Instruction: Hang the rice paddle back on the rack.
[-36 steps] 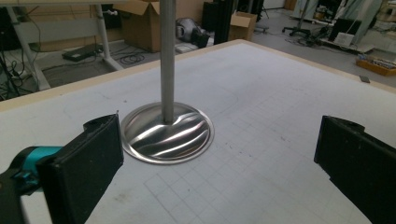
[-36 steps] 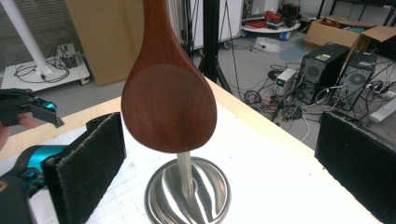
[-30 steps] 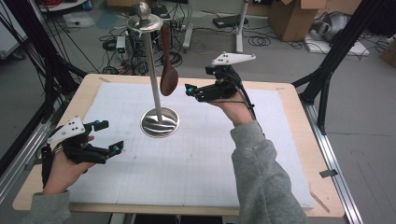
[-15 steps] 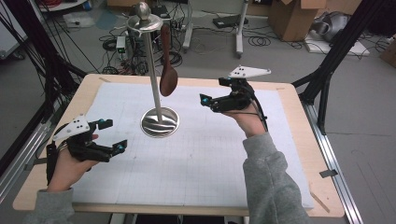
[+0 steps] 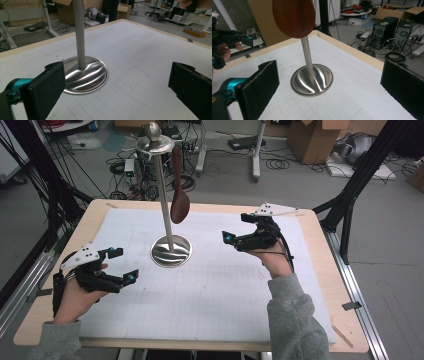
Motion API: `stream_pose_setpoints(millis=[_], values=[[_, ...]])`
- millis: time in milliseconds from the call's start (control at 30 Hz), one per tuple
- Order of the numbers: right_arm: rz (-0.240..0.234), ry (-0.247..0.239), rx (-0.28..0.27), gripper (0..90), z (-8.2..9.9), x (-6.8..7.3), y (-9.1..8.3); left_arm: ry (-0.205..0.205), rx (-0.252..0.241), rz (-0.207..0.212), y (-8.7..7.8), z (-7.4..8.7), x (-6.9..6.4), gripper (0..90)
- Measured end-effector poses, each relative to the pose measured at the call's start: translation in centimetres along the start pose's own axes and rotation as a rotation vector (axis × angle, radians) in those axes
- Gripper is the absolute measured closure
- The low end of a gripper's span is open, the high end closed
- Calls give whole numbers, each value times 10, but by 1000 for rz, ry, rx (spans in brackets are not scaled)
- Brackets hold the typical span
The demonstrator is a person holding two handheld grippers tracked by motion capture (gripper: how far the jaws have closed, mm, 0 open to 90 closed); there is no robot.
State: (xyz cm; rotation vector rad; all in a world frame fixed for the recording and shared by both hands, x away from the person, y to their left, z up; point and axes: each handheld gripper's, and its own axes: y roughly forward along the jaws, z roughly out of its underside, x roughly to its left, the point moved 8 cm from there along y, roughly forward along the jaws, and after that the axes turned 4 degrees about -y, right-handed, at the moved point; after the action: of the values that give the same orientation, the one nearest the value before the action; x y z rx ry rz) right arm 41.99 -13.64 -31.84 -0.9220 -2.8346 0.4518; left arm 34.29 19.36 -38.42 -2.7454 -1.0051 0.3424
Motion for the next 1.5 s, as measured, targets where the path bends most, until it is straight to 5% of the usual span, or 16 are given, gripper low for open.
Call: stream_pose_setpoints(millis=[467, 1033, 1500], values=[[14, 32, -14, 7, 21, -9, -18, -1, 6, -5, -1, 2, 1, 18], [30, 46, 26, 7, 67, -15, -46, -9, -2, -21, -1, 4, 5, 18], [43, 73, 9, 6, 83, -13, -65, -9, 3, -5, -1, 6, 5, 18]])
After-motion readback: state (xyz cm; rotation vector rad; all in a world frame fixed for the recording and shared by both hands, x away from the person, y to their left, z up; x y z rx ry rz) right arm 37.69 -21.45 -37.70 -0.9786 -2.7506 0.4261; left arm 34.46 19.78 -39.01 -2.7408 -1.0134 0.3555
